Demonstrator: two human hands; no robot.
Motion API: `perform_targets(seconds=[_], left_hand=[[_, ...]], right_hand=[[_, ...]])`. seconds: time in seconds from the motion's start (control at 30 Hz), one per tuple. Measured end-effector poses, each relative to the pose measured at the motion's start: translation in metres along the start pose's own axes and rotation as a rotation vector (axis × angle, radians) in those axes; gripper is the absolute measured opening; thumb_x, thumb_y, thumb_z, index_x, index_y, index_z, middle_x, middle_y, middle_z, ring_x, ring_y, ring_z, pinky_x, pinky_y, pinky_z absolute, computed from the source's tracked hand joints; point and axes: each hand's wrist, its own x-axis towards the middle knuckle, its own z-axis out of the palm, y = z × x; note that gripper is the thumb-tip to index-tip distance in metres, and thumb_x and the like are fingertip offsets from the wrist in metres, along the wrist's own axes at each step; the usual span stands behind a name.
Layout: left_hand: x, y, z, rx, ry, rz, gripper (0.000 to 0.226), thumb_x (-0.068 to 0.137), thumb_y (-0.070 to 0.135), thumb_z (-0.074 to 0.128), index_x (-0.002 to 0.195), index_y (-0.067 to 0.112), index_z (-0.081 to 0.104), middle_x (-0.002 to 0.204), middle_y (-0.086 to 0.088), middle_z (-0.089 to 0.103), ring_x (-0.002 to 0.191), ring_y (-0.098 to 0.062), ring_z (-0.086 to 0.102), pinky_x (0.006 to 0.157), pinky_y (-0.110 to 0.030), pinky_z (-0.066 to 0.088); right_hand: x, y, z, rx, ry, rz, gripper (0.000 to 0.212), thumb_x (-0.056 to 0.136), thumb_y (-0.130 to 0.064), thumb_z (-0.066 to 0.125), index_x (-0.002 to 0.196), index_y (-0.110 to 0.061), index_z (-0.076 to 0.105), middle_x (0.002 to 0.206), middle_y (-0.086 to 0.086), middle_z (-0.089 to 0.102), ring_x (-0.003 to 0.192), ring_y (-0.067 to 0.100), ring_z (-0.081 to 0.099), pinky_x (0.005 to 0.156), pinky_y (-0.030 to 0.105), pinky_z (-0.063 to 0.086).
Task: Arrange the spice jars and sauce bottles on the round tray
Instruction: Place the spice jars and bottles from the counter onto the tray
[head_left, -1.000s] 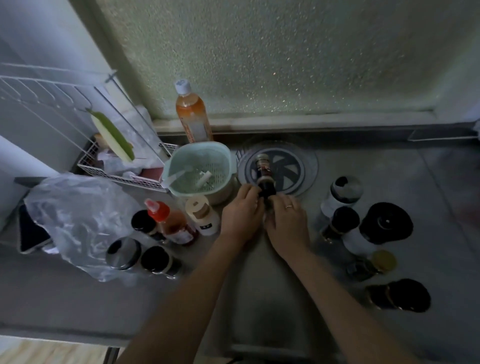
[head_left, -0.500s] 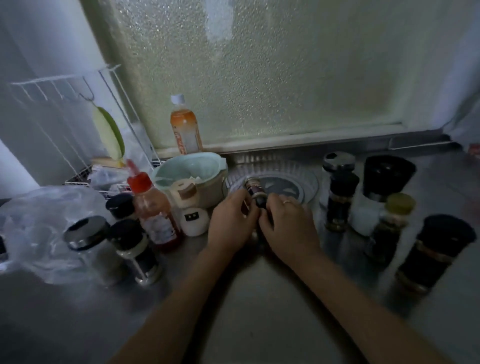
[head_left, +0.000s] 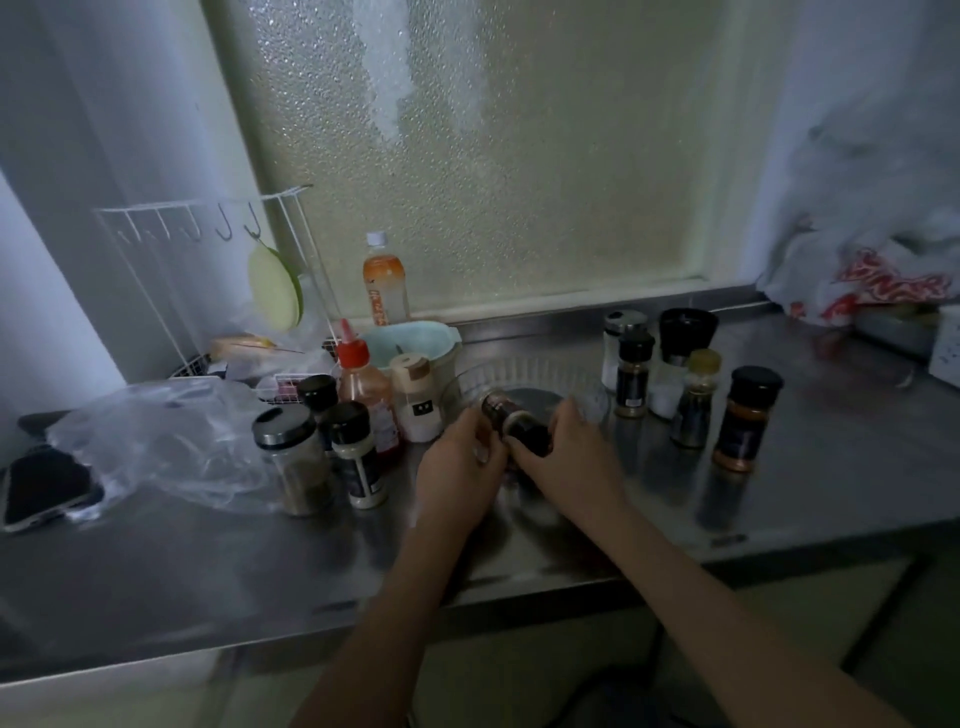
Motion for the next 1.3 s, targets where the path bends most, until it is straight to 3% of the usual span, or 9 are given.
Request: perform_targets(seconds=[0.13, 0.27, 0.37, 0.5, 0.67, 0.9, 1.03, 1.17, 1.3], left_hand=[[-0.011, 0.000, -0.014, 0.067, 0.495, 0.018, 0.028, 0.075, 0.007, 0.071, 0.093, 0.007, 0.050, 0.090, -0.013, 0.057, 0.078, -0.022, 0.053, 0.056, -0.025, 0.038], [-0.002, -0.020, -0.023, -0.039, 0.825, -0.237, 0.037, 0.067, 0.003, 0.070, 0.097, 0.000, 0.048, 0.097, -0.026, 0.049, 0.097, -0.031, 0.043, 0.086, -0.032, 0.035], [0.007, -0.028, -0.024, -0.104, 0.801, -0.450, 0.047, 0.063, 0.005, 0.069, 0.103, -0.004, 0.046, 0.105, -0.027, 0.047, 0.102, -0.042, 0.045, 0.096, -0.048, 0.037], [0.008, -0.028, -0.019, -0.077, 0.699, -0.557, 0.054, 0.065, 0.007, 0.074, 0.108, -0.009, 0.045, 0.109, -0.031, 0.047, 0.107, -0.042, 0.042, 0.095, -0.045, 0.030], [0.007, -0.033, -0.016, -0.050, 0.507, -0.713, 0.048, 0.078, 0.019, 0.072, 0.111, -0.007, 0.048, 0.115, -0.032, 0.049, 0.110, -0.046, 0.044, 0.086, -0.054, 0.037], [0.009, -0.019, -0.019, -0.306, 0.606, -0.376, 0.045, 0.077, 0.022, 0.074, 0.114, 0.005, 0.054, 0.114, -0.012, 0.056, 0.109, -0.031, 0.054, 0.092, -0.044, 0.047], [0.035, 0.008, -0.005, -0.345, 0.340, -0.131, 0.035, 0.072, 0.022, 0.079, 0.101, 0.016, 0.059, 0.100, 0.000, 0.062, 0.095, -0.020, 0.060, 0.080, -0.032, 0.049], [0.062, 0.021, 0.018, -0.354, 0.081, -0.133, 0.023, 0.074, 0.024, 0.076, 0.088, 0.022, 0.058, 0.085, 0.009, 0.064, 0.079, -0.001, 0.060, 0.067, -0.012, 0.044], [0.075, 0.009, 0.028, -0.371, 0.081, -0.198, 0.030, 0.075, 0.020, 0.075, 0.099, 0.019, 0.058, 0.097, 0.002, 0.068, 0.090, -0.011, 0.063, 0.077, -0.024, 0.050]], right_hand=[[0.013, -0.011, 0.001, -0.097, -0.118, 0.182, 0.066, 0.076, -0.065, 0.054, 0.116, -0.013, 0.045, 0.114, 0.009, 0.062, 0.106, 0.030, 0.057, 0.089, 0.040, 0.040], [0.023, -0.017, -0.006, -0.301, -0.135, 0.178, 0.046, 0.079, -0.062, 0.048, 0.094, -0.019, 0.055, 0.087, -0.002, 0.059, 0.094, 0.026, 0.058, 0.097, 0.048, 0.033], [0.034, -0.017, -0.013, -0.219, -0.023, 0.148, 0.042, 0.075, -0.057, 0.055, 0.093, -0.020, 0.057, 0.092, 0.002, 0.065, 0.091, 0.027, 0.060, 0.092, 0.047, 0.041], [0.055, -0.023, -0.023, 0.217, 0.025, 0.058, 0.043, 0.079, -0.037, 0.066, 0.112, -0.013, 0.053, 0.109, 0.010, 0.063, 0.099, 0.026, 0.059, 0.084, 0.041, 0.051], [0.071, -0.025, -0.016, 0.302, 0.067, -0.078, 0.047, 0.083, -0.026, 0.065, 0.126, -0.014, 0.049, 0.121, 0.010, 0.060, 0.110, 0.023, 0.056, 0.089, 0.031, 0.045], [0.058, -0.007, -0.002, 0.324, 0.061, 0.024, 0.062, 0.079, -0.022, 0.073, 0.128, -0.008, 0.039, 0.121, 0.012, 0.060, 0.110, 0.025, 0.057, 0.079, 0.028, 0.042], [0.048, 0.000, 0.006, 0.249, 0.056, -0.005, 0.059, 0.079, -0.025, 0.073, 0.127, -0.012, 0.041, 0.116, 0.011, 0.064, 0.104, 0.028, 0.060, 0.078, 0.030, 0.046], [0.042, 0.009, 0.002, 0.276, 0.111, -0.051, 0.056, 0.080, -0.023, 0.070, 0.129, -0.017, 0.043, 0.120, 0.004, 0.061, 0.109, 0.021, 0.056, 0.083, 0.029, 0.044], [0.034, 0.031, -0.006, 0.240, 0.249, -0.060, 0.040, 0.088, -0.022, 0.058, 0.126, -0.017, 0.046, 0.121, 0.003, 0.058, 0.113, 0.019, 0.051, 0.089, 0.027, 0.039]])
